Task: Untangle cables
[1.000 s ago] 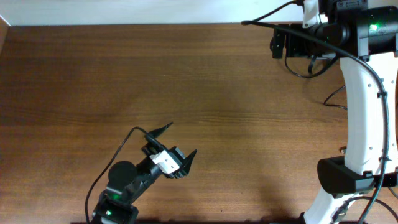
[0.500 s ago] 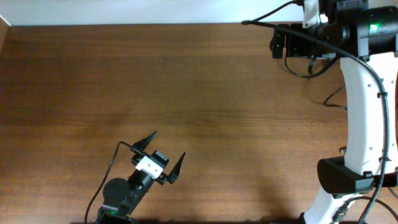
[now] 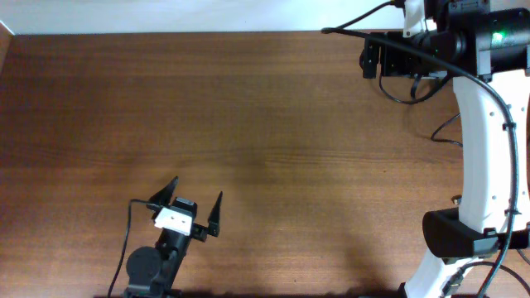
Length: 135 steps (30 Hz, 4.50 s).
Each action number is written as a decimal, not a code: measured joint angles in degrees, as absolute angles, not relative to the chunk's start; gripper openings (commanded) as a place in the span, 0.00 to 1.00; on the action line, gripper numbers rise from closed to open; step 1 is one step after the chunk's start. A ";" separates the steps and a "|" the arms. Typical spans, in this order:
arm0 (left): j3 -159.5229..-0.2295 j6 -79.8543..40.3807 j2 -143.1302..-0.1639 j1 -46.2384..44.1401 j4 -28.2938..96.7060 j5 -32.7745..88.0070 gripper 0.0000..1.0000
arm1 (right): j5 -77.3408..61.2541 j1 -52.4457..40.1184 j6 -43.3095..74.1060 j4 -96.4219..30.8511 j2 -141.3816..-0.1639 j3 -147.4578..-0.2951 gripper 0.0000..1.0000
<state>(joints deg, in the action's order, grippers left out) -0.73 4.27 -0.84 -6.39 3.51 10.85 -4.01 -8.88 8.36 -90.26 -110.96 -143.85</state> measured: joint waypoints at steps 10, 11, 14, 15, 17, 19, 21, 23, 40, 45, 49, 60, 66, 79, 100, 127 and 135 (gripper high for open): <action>-0.73 -0.10 -0.84 -4.40 4.34 3.44 0.99 | -3.99 -8.88 8.38 -90.26 -110.96 -143.85 0.99; -0.73 -0.08 -0.84 -4.40 4.38 2.87 0.99 | -4.01 -8.88 8.36 -90.26 -110.96 -143.85 0.99; -0.73 -0.08 -0.84 -4.40 4.51 1.43 0.99 | -4.01 -8.88 8.38 -90.26 -110.96 -143.85 0.99; -0.73 -0.08 -0.84 -4.36 4.54 1.37 0.99 | -3.99 -8.88 8.34 -90.26 -110.96 -143.85 0.99; -0.73 -0.08 -0.84 -3.62 4.54 1.13 0.99 | -3.99 -8.88 8.34 -90.26 -110.96 -143.85 0.99; -0.73 -0.08 -0.84 -3.18 4.54 0.99 0.98 | -4.01 -8.88 8.34 -90.26 -110.96 -143.85 0.99; -0.73 -0.08 -0.84 -3.18 4.54 0.99 0.99 | -4.01 -8.88 8.34 -90.26 -110.96 -143.85 0.99; -0.73 -0.08 -0.84 -3.18 4.54 0.99 0.99 | -3.99 -8.88 8.38 -90.26 -110.96 -143.85 0.99; -0.73 -0.08 -0.84 -3.18 4.54 0.99 0.99 | -4.01 -8.88 8.36 -90.26 -110.96 -143.85 0.99; -0.73 -0.08 -0.84 -3.18 4.54 0.99 0.99 | -3.99 -8.88 8.38 -90.26 -110.96 -143.85 0.99; -0.73 -0.08 -0.84 -3.18 4.54 0.99 0.99 | -4.01 -8.88 8.34 -90.26 -110.96 -143.85 0.99; -0.73 -0.08 -0.84 -3.18 4.54 0.99 0.99 | -4.01 -8.88 8.38 -90.26 -110.96 -143.85 0.99; -0.73 -0.08 -0.84 -3.18 4.54 0.99 0.99 | -4.01 -8.88 8.36 -90.21 -110.96 -143.85 0.99; -0.73 -0.08 -0.84 -3.18 4.54 0.99 0.99 | -4.25 -8.88 10.61 -85.32 -107.02 -143.83 0.99; -0.73 -0.08 -0.82 -3.18 4.51 0.73 0.99 | -10.04 -8.88 11.07 -33.08 -67.33 -71.20 0.99; -0.73 -0.08 -0.82 -3.18 4.56 0.58 0.99 | -10.22 -8.88 11.62 22.37 -22.28 -1.65 0.99; -0.73 -0.08 -0.80 -3.18 4.56 0.58 0.99 | -10.20 -5.63 11.60 8.54 -11.20 -0.60 0.99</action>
